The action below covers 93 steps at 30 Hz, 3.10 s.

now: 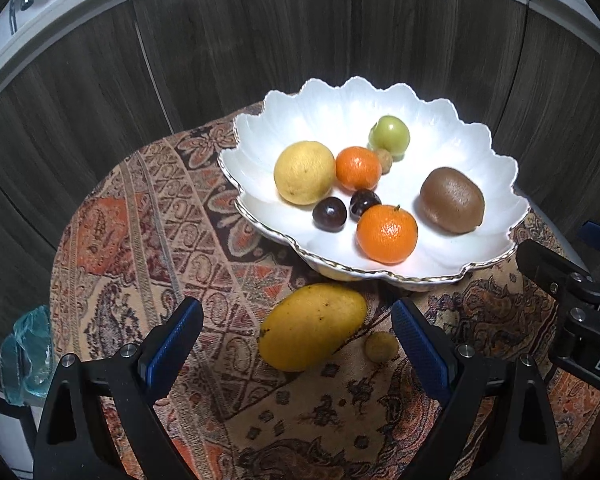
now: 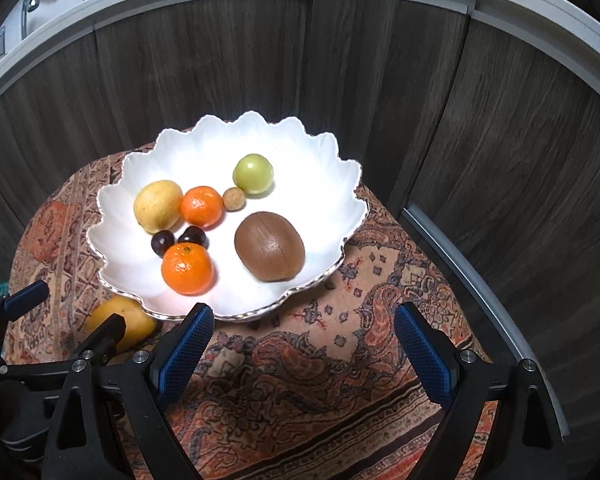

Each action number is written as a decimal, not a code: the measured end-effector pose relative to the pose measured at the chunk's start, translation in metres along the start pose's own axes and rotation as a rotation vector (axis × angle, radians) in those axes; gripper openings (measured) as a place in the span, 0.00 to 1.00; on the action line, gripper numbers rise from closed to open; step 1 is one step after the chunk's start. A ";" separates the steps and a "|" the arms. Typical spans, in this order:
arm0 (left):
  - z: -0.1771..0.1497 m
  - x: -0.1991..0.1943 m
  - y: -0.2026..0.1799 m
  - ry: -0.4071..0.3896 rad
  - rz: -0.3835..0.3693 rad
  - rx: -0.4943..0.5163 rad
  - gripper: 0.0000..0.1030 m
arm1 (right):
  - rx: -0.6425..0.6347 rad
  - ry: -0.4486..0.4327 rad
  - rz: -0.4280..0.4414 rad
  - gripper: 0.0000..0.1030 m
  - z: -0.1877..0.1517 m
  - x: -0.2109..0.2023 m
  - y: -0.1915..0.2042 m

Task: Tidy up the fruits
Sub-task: 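Withdraw both open tools from the bowl toward the yellow mango, then close the left tool on the yellow mango, then close the right tool on the small brown round fruit while the left tool holds the mango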

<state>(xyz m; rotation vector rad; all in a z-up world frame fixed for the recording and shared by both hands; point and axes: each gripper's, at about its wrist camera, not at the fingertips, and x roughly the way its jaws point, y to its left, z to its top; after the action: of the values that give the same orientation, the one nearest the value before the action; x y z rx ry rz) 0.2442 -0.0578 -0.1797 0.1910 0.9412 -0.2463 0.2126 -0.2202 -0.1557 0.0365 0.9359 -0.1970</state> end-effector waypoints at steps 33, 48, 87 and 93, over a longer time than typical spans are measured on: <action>-0.013 0.049 -0.005 0.034 -0.022 -0.019 0.68 | -0.018 0.054 0.025 0.90 -0.018 0.036 0.005; -0.029 0.015 0.021 0.019 0.020 -0.039 0.67 | -0.072 0.038 0.063 0.90 -0.023 0.022 0.026; -0.057 -0.003 0.090 0.005 0.071 -0.168 0.67 | -0.196 0.142 0.210 0.24 -0.043 0.057 0.106; -0.056 -0.008 0.086 -0.002 0.062 -0.163 0.67 | -0.198 0.125 0.221 0.23 -0.042 0.043 0.099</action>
<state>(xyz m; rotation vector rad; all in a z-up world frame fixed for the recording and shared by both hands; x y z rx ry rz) 0.2214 0.0398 -0.2006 0.0696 0.9475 -0.1118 0.2219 -0.1250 -0.2205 -0.0308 1.0641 0.1034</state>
